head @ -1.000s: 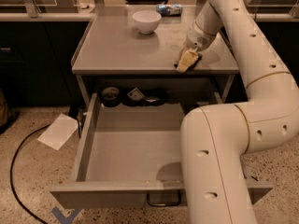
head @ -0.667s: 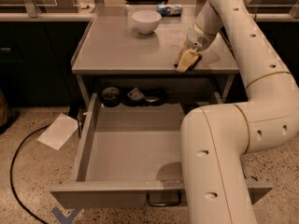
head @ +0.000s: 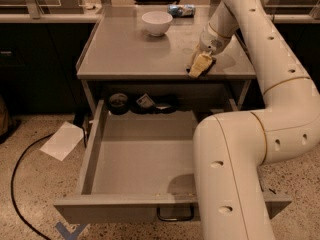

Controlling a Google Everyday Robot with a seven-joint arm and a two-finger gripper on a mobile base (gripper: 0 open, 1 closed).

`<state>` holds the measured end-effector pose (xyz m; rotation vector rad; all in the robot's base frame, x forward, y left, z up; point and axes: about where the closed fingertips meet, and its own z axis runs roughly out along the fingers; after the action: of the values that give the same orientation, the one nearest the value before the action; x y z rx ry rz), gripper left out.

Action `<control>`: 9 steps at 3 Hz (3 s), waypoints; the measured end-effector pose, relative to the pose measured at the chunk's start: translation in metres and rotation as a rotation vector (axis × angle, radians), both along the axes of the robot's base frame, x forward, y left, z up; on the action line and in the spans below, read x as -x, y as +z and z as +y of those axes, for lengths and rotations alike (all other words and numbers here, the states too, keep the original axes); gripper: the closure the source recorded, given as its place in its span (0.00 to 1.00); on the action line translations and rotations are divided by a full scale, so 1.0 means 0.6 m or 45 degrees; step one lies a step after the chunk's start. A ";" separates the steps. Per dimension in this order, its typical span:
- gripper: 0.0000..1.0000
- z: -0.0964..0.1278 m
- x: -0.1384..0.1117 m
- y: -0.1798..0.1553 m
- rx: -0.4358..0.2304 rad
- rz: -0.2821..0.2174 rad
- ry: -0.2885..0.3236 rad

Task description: Place rxbar chocolate into top drawer

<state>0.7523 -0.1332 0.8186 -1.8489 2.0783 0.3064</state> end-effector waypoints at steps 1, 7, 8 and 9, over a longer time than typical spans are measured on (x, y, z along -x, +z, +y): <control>1.00 0.000 0.000 -0.015 0.000 0.000 0.000; 1.00 0.000 0.000 -0.014 0.000 -0.001 0.000; 1.00 0.000 0.000 -0.014 0.000 -0.001 0.000; 0.81 0.000 0.000 -0.014 0.000 -0.001 0.000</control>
Offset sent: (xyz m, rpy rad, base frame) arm 0.0126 -0.0118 0.0811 0.0406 -0.1159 -0.0112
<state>0.7523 -0.1331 0.8103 -1.8484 2.0777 0.3058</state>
